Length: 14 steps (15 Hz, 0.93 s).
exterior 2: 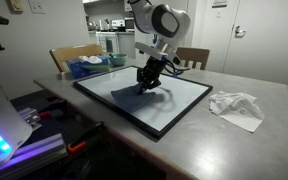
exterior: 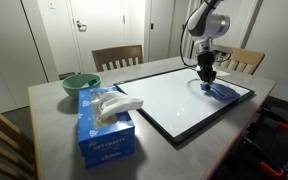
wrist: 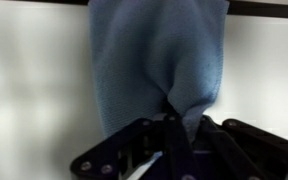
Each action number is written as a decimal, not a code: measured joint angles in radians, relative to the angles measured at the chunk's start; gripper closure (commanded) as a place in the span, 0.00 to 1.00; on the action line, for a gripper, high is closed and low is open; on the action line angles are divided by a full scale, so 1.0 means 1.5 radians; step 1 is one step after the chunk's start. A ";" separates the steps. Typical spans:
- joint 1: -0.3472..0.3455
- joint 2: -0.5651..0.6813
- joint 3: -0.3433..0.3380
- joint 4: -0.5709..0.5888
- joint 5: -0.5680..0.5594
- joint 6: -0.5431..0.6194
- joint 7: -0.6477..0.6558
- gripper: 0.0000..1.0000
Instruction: Use the cloth to wipe the whiteboard
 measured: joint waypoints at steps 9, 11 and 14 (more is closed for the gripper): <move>-0.073 0.031 -0.037 0.046 -0.001 -0.048 -0.013 0.98; -0.083 0.040 -0.045 0.061 0.000 -0.057 -0.006 0.98; -0.089 0.050 -0.059 0.081 0.000 -0.055 0.025 0.98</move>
